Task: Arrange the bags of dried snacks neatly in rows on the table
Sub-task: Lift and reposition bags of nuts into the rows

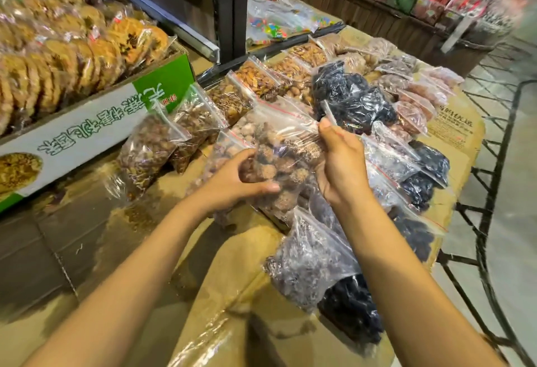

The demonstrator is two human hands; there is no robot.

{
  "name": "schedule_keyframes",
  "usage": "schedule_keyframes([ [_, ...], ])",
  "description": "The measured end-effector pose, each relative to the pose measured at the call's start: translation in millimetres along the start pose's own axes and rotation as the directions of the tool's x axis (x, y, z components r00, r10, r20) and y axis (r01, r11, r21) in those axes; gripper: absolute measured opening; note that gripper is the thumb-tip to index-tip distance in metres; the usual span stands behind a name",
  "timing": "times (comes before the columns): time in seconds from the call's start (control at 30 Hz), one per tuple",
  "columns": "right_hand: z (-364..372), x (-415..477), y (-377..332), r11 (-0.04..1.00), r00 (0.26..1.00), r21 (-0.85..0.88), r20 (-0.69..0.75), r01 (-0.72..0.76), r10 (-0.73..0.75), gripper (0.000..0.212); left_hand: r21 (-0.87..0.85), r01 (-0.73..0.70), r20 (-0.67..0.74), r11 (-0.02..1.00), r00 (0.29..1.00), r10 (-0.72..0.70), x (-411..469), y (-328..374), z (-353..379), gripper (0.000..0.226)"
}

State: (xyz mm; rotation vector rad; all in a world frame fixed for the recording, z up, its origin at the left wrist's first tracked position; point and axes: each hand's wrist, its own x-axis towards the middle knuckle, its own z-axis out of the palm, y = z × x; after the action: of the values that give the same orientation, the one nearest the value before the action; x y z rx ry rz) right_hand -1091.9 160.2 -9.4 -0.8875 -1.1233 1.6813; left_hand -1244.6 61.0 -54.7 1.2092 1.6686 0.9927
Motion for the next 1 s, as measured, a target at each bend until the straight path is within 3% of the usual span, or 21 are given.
schedule_keyframes([
  [0.1,8.6,-6.5,6.1,0.999,0.999,-0.028,-0.024,-0.034,0.033,0.014,-0.09,0.019,0.008,0.996,1.0,-0.018,2.9,-14.2,1.7,0.086],
  [0.17,12.7,-13.3,12.3,0.958,0.992,-0.287,-0.117,0.012,-0.048,0.018,-0.101,0.007,0.027,0.995,1.0,-0.004,0.5,-23.6,0.7,0.073],
  [0.2,16.2,-19.8,16.0,0.919,0.98,-0.394,-0.171,0.024,-0.1,0.018,-0.125,0.014,0.031,0.992,0.999,-0.01,-1.7,-28.2,-1.7,0.076],
  [0.23,20.2,-28.0,22.0,0.901,0.967,-0.434,-0.227,0.004,-0.113,0.025,-0.143,0.019,0.03,0.99,0.999,-0.015,-1.2,-38.7,-5.9,0.091],
  [0.3,36.7,-49.7,35.4,0.904,0.955,-0.426,-0.282,-0.035,-0.096,0.041,-0.145,0.006,0.034,0.989,0.999,-0.001,-4.5,-47.9,-18.3,0.109],
  [0.37,56.9,-69.9,54.4,0.904,0.972,-0.422,-0.23,-0.068,-0.034,0.041,-0.167,-0.007,0.064,0.986,0.998,0.018,-8.4,-47.0,-30.8,0.085],
  [0.43,71.7,-81.2,76.3,0.916,0.986,-0.399,-0.163,-0.051,-0.016,0.022,-0.183,-0.032,0.087,0.983,0.995,0.048,-7.3,-43.4,-41.1,0.045],
  [0.47,76.8,-84.2,83.5,0.921,0.98,-0.388,-0.195,-0.036,-0.044,0.016,-0.189,-0.037,0.114,0.981,0.992,0.059,-8.3,-41.0,-47.0,0.047],
  [0.53,80.0,-87.2,92.3,0.914,0.94,-0.403,-0.326,-0.043,-0.1,0.012,-0.219,0.059,0.215,0.974,0.977,-0.011,-9.7,-41.2,-56.9,0.079],
  [0.6,79.0,-89.4,100.2,0.916,0.882,-0.391,-0.458,-0.088,-0.111,0.025,-0.196,0.077,0.278,0.978,0.96,-0.019,-12.1,-46.6,-61.7,0.099],
  [0.67,77.6,-88.7,109.1,0.933,0.83,-0.331,-0.553,-0.145,-0.067,0.023,-0.014,-0.111,0.176,0.994,0.978,0.112,-17.7,-56.3,-66.0,0.089],
  [0.73,73.8,-85.7,119.7,0.912,0.794,-0.336,-0.607,-0.235,-0.019,0.022,0.303,-0.27,0.011,0.914,0.96,0.28,-18.0,-67.7,-67.4,0.076],
  [0.8,70.0,-83.9,128.1,0.871,0.759,-0.37,-0.651,-0.324,0.006,0.027,0.455,-0.244,-0.019,0.856,0.959,0.283,-14.2,-84.3,-65.1,0.077],
  [0.9,68.3,-85.0,134.5,0.803,0.688,-0.384,-0.725,-0.456,0.043,0.046,0.337,-0.045,0.056,0.94,0.998,0.028,-7.3,-105.2,-59.9,0.099],
  [1.0,74.2,-84.8,136.0,0.777,0.677,-0.39,-0.733,-0.494,0.063,0.063,0.209,-0.033,0.008,0.977,0.999,0.032,-4.5,-108.5,-57.6,0.108],
])
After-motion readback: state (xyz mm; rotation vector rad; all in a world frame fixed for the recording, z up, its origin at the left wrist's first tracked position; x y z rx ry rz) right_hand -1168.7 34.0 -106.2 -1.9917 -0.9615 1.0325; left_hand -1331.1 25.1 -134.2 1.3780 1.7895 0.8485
